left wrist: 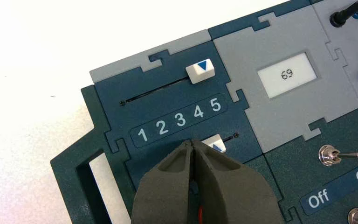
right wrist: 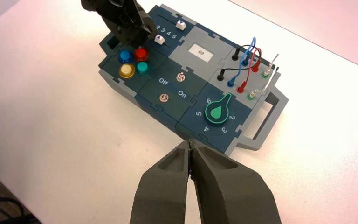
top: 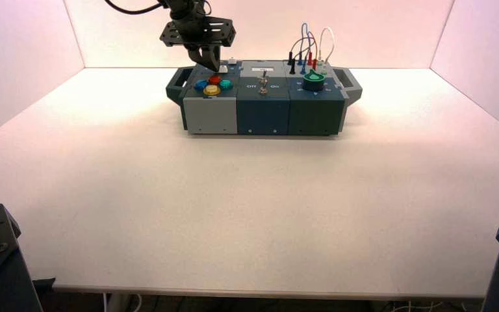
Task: Move the bottom slider to position 4.
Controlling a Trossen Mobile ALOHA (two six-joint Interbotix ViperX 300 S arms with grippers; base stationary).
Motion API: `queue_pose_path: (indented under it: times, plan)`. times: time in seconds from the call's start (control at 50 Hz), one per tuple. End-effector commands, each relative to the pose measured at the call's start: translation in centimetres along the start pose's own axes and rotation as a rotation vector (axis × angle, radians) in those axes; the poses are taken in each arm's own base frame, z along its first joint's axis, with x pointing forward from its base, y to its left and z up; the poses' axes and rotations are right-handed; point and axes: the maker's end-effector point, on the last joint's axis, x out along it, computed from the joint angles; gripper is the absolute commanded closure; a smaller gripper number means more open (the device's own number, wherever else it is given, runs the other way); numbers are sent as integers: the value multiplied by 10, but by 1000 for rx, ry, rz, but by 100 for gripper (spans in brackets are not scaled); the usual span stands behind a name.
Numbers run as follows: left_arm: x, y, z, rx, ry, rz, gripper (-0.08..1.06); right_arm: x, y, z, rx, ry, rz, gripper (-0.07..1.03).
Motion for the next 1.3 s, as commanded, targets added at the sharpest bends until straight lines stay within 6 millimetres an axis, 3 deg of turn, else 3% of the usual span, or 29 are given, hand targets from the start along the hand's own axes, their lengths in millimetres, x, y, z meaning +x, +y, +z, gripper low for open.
queue_pose_path:
  times: [0.02,0.7,1.06,1.3]
  plan:
    - [-11,-7,18,6,-42,-8,101,-7,-1,9,-1,-36,-8,99]
    - [-12,-7,18,8,-40,-10,101,-7,-2,8,-1,-35,-9,99]
    - [-27,-8,21,24,-54,-7,101,-7,-1,8,-2,-30,-6,99]
    - [-41,0,9,19,-30,1,101,-10,-1,8,-3,-32,-6,99]
